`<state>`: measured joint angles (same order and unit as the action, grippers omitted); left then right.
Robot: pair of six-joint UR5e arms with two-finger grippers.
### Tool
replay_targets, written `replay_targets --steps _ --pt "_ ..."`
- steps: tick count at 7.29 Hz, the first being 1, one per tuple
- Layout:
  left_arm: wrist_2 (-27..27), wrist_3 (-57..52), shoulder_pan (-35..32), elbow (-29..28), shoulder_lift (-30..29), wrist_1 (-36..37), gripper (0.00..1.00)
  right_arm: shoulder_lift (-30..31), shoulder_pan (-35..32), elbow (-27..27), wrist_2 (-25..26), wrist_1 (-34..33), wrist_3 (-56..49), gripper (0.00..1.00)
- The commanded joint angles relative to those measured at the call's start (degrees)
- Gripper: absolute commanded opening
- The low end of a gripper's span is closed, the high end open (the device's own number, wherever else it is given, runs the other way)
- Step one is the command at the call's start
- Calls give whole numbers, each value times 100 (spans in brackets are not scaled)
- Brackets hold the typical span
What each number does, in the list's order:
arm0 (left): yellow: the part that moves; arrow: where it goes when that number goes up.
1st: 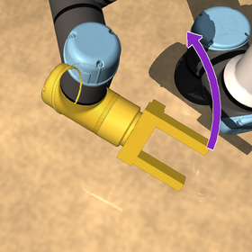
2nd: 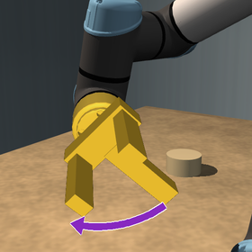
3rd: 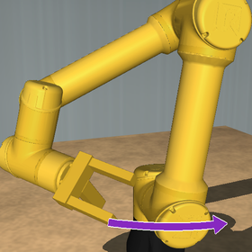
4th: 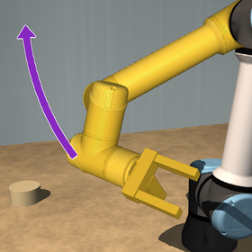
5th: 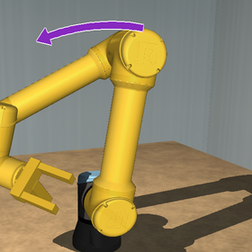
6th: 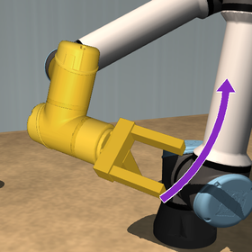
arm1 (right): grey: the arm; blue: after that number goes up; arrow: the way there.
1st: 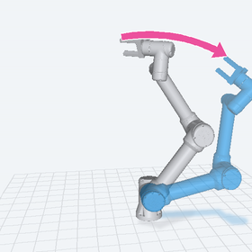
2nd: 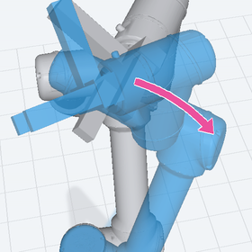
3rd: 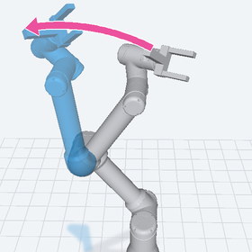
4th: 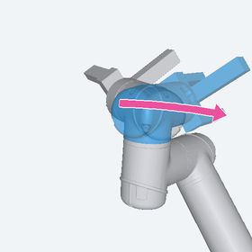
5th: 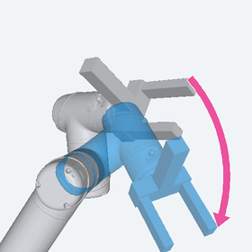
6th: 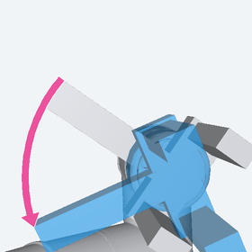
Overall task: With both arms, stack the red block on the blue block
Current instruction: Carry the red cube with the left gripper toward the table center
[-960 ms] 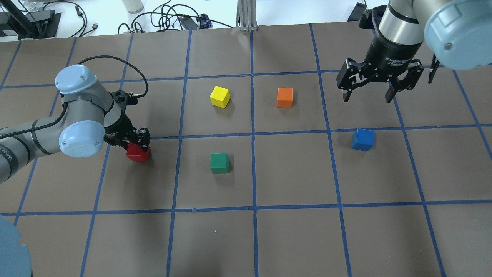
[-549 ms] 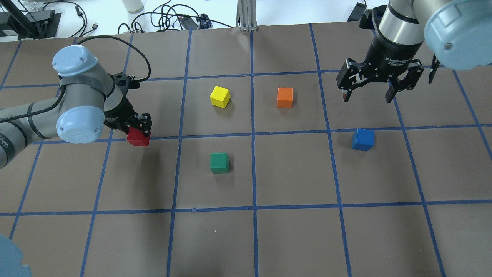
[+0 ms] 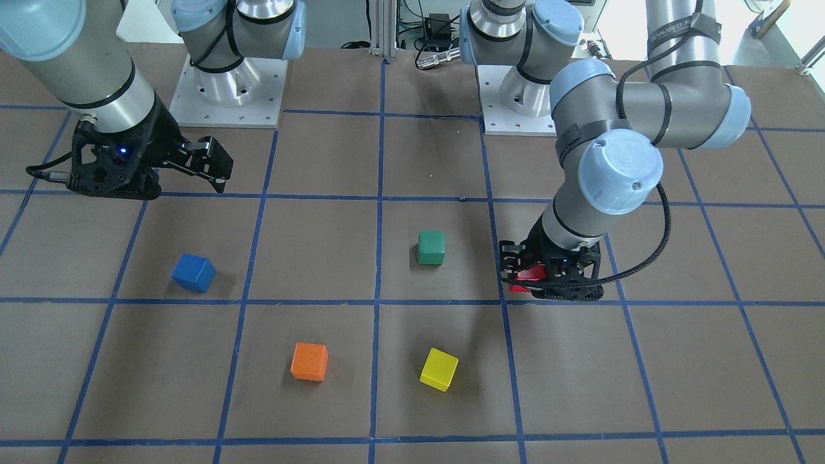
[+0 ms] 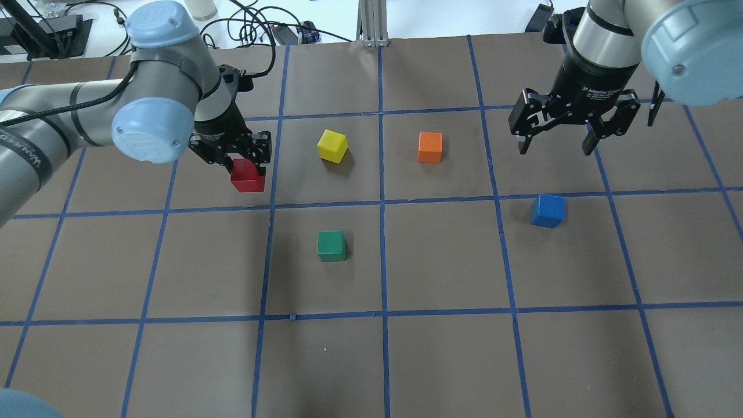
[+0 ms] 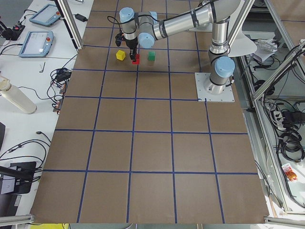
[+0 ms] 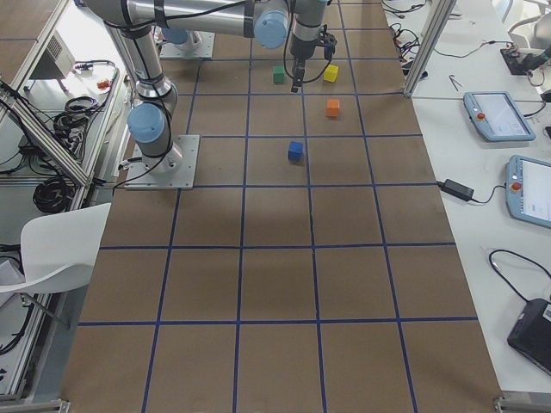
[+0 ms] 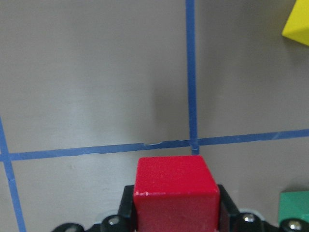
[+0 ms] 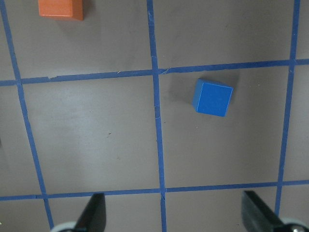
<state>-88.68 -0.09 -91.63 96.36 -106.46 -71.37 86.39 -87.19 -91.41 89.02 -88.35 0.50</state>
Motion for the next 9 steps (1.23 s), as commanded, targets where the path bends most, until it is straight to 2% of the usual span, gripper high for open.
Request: replay_targets --steps 1,3,6,9 --pt "411 866 -591 -91 -120 9 0 -8 0 9 -7 -16 12 100" --pt "631 1333 -1012 -91 -304 122 0 9 0 18 -7 -16 47 100" --pt "904 1958 -1576 -56 -770 842 0 10 0 9 -7 -7 47 100" --pt "905 2258 -1867 -73 -1166 1361 0 36 0 9 2 -24 12 100"
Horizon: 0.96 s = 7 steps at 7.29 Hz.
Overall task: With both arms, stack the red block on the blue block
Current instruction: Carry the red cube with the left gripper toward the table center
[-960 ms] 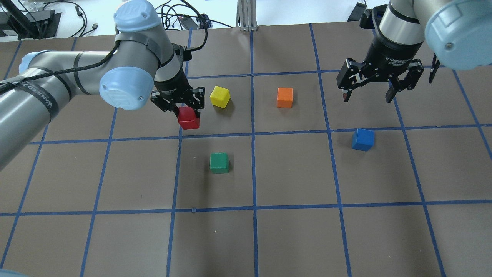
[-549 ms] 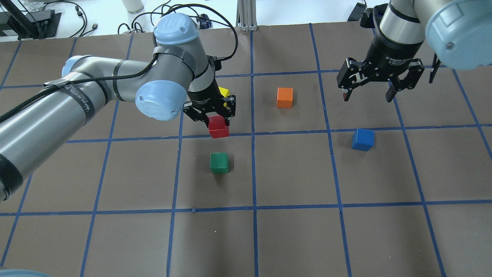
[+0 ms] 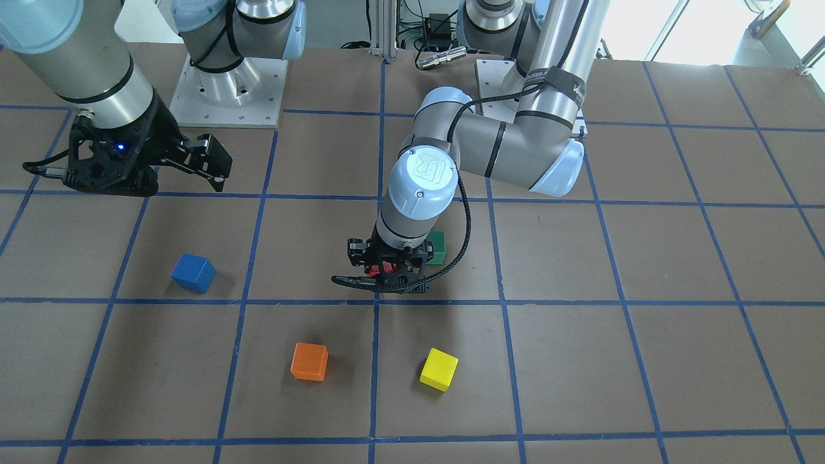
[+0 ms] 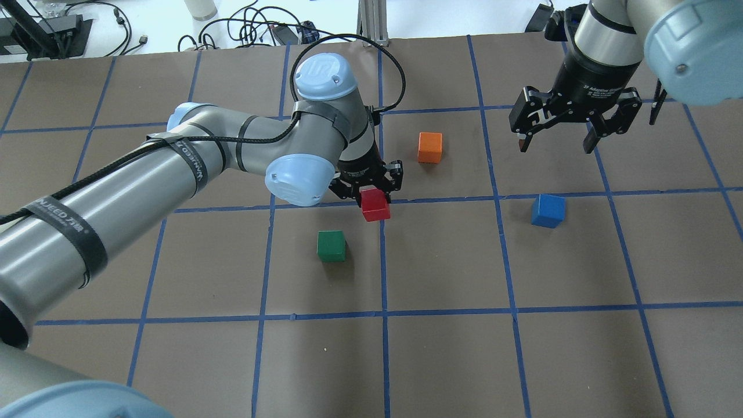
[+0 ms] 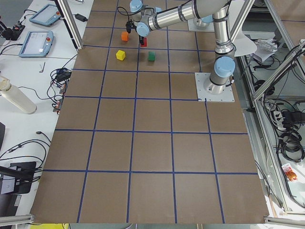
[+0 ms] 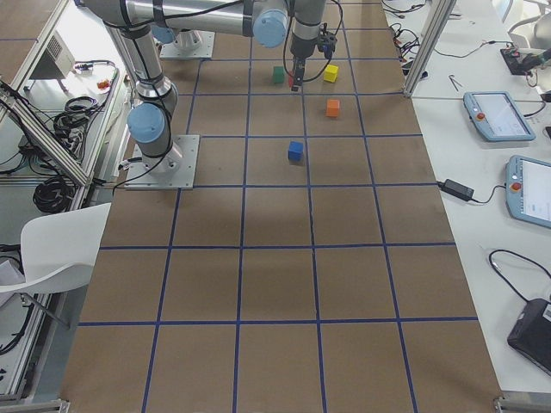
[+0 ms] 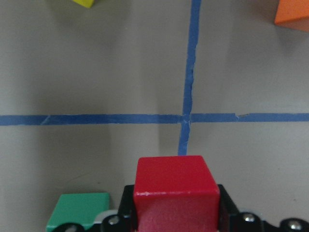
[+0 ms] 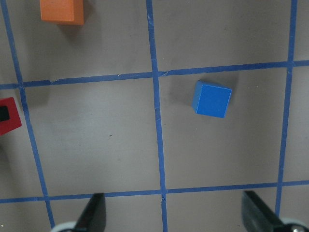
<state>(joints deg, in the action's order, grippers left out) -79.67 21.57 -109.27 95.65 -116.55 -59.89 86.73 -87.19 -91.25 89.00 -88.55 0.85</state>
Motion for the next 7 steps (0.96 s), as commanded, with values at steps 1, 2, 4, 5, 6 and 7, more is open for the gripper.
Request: replay_targets --steps 1,2,4,5,6,7 --pt "-5 67 -112 -2 -219 293 0 10 0 2 -23 5 -49 100" --pt "-22 58 -112 6 -263 294 0 10 0 11 -23 5 -145 100" --pt "-66 67 -120 -20 -272 285 87 -16 0 2 570 22 -400 100" --pt "-66 67 -121 -29 -237 268 92 -25 0 11 514 14 -392 100" --pt "-75 67 -129 -37 -132 172 92 -25 0 28 539 5 -375 100" --pt "-84 67 -121 -46 -53 101 94 -25 0 55 583 22 -384 100"
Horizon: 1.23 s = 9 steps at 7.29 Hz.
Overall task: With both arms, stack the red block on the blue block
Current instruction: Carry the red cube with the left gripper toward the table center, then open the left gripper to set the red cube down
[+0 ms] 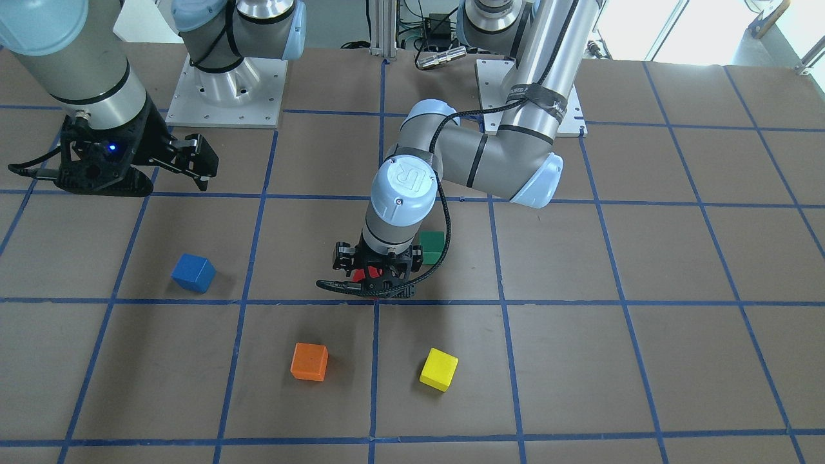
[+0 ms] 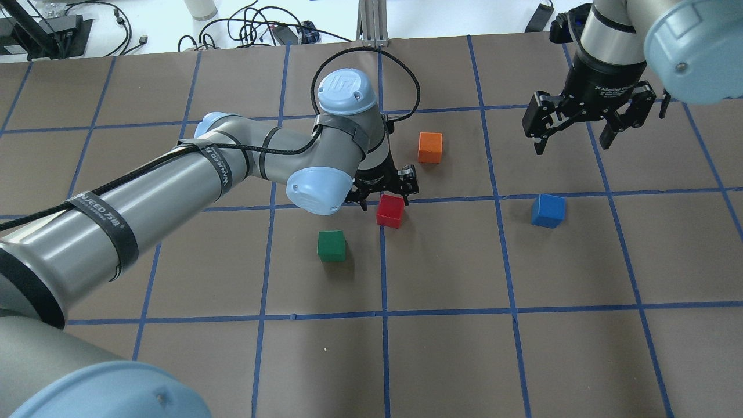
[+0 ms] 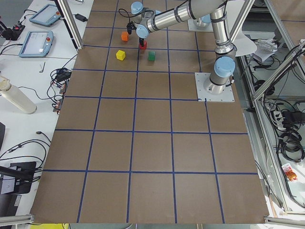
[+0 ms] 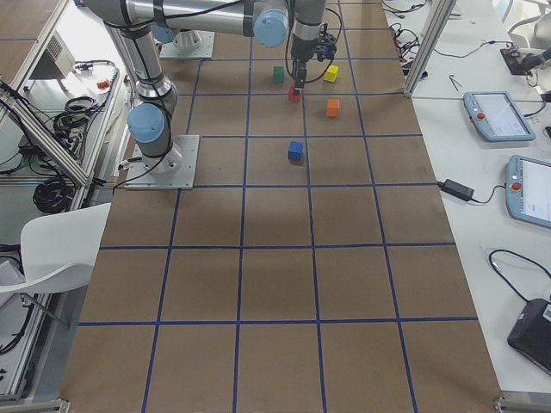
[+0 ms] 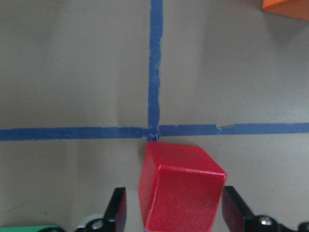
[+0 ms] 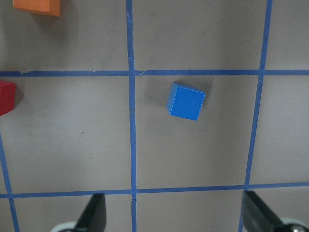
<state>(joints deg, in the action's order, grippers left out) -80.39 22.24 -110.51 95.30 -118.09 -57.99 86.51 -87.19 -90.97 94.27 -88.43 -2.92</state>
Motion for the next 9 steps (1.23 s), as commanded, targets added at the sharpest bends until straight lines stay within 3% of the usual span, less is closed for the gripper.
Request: replay_targets --steps 1,2,5,6,8,9 --pt "-203 -26 38 -38 189 -203 98 -3 0 36 21 28 -16 100" --pt "-631 -87 125 -29 329 -335 100 23 0 27 -14 63 -16 100" --pt "-889 -640 774 -195 926 -1160 100 -3 -9 1 -593 2 806 100" --pt "-1003 -929 977 -388 1111 -1641 100 -3 -9 -8 -594 2 871 100" --pt "-1739 -1613 1468 -1010 1393 -3089 100 -38 -18 -17 -603 1 889 100" --pt "-1691 -2270 1793 -1240 1481 -3522 100 -151 -26 -26 -603 2 907 100"
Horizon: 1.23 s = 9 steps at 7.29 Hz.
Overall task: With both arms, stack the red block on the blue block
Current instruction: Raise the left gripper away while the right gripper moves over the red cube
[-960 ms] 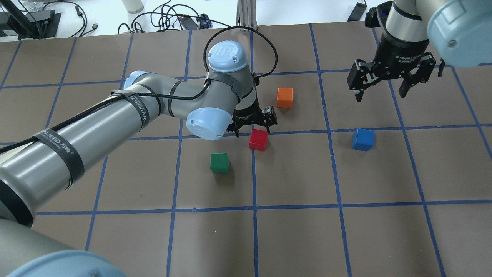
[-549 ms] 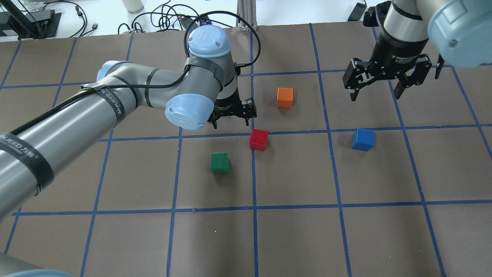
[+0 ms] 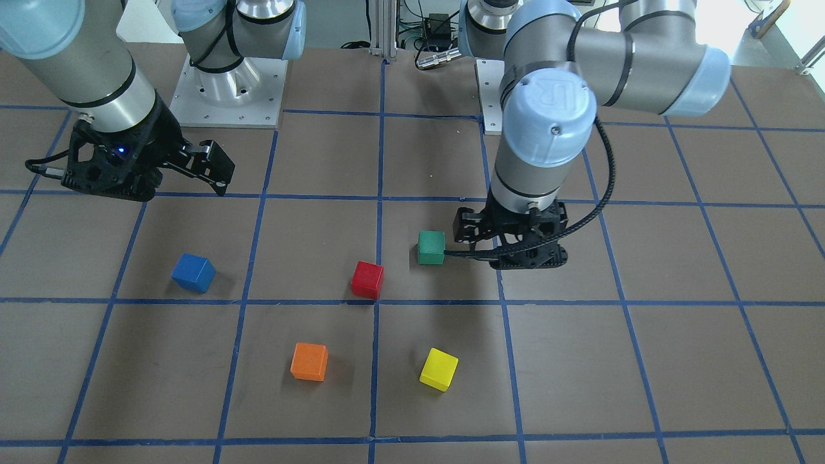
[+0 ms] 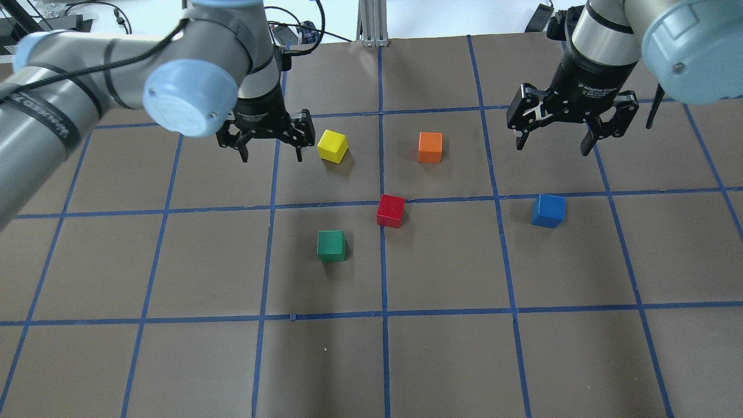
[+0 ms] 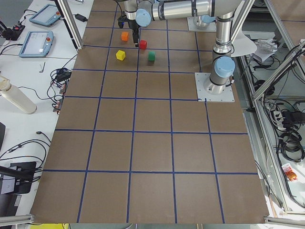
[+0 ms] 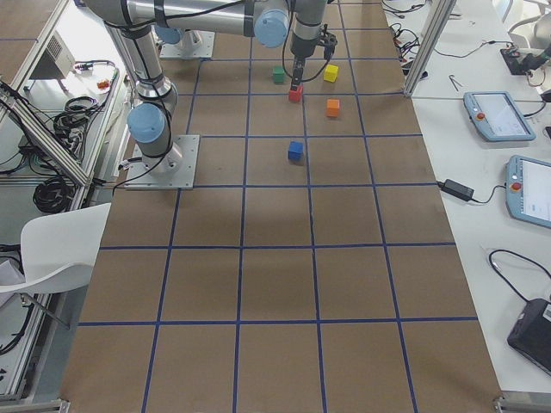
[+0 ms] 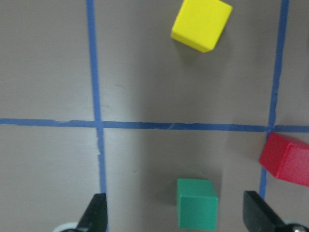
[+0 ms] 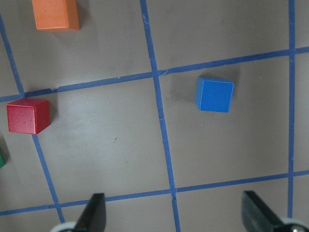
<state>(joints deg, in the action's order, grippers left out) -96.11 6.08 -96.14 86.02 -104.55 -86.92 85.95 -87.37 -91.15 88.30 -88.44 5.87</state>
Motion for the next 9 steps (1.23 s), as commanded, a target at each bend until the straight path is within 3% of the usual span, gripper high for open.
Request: replay_targets --steps 1,3,7,9 --pt "-75 -843 559 -340 206 -660 100 -174 -121 -8 -6 -16 159 100" --pt "233 -1239 1024 -288 320 -660 100 -455 -462 -17 3 -296 844 100" --pt "225 -1250 1158 -165 417 -555 100 -990 -1201 -35 12 -858 1714 100" --pt "225 -1241 1158 -164 452 -546 100 -1421 -1535 -26 38 -1454 2451 100"
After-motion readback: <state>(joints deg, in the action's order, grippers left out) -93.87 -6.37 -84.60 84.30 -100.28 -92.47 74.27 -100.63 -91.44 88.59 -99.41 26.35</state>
